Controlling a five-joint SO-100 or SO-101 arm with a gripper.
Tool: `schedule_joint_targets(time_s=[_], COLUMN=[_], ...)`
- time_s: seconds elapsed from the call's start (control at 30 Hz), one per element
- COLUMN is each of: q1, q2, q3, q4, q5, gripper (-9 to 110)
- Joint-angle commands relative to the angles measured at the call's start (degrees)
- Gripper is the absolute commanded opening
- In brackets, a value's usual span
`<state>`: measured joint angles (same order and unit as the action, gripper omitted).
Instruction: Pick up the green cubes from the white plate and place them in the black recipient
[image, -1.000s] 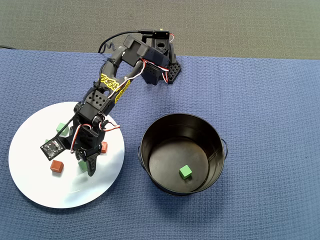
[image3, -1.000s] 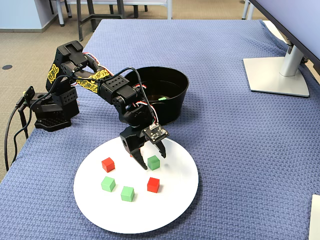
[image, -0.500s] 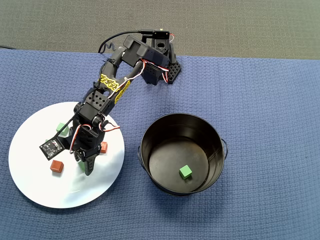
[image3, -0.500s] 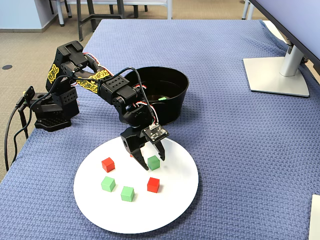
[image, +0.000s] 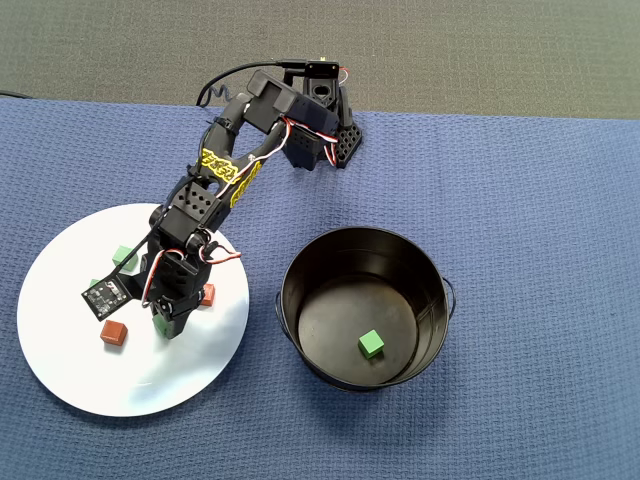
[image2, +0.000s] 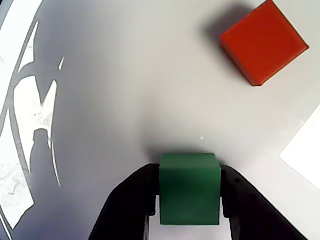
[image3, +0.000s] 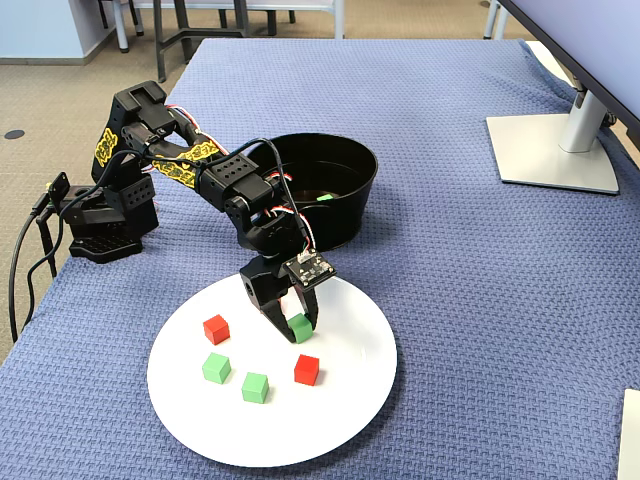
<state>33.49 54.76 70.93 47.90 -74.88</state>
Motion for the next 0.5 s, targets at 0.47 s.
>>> schedule_joint_targets(time_s=[0.47], q1=[-3.1], q2=[31.1], q3=[-3.4], q4=[18.3], q5=[26.2], gripper=[0])
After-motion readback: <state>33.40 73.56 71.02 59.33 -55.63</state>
